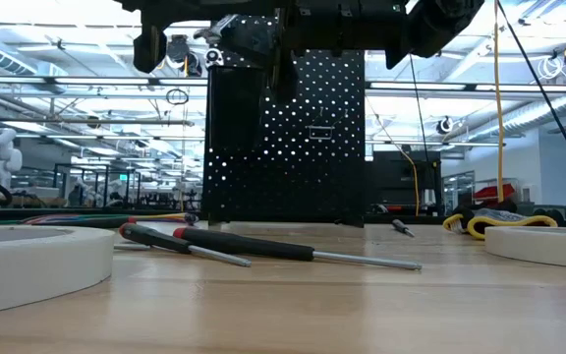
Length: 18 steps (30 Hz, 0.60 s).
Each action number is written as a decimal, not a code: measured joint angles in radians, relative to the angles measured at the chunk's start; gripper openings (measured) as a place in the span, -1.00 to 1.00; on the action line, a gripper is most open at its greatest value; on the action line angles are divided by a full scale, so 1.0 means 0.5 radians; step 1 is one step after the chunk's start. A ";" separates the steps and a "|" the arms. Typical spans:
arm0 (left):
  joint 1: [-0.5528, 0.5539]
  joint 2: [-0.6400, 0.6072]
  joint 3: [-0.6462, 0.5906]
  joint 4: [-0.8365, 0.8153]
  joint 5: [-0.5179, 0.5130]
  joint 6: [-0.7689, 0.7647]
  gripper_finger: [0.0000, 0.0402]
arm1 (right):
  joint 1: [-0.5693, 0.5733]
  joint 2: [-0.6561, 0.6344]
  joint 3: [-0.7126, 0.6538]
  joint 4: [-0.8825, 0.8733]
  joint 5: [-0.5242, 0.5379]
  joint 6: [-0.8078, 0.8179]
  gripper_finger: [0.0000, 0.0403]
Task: Hang tools onto peg board
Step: Put the wrench into the peg board
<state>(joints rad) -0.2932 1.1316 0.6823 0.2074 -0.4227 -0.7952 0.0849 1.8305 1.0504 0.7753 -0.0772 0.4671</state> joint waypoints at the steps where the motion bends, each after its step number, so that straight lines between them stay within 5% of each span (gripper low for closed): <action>1: 0.000 0.000 0.000 0.000 0.016 0.000 -1.00 | 0.000 0.000 0.000 0.001 0.000 0.000 -0.36; 9: -0.001 -0.009 -0.001 -0.009 0.127 0.055 -1.00 | 0.001 -0.002 0.000 -0.044 -0.031 0.001 -0.93; 18: -0.002 -0.011 -0.002 -0.043 0.162 0.042 -1.00 | 0.000 -0.002 -0.001 -0.058 -0.107 0.006 -0.97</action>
<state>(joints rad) -0.2939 1.1263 0.6815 0.1860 -0.3415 -0.7741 0.0849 1.8297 1.0500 0.7465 -0.1307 0.4701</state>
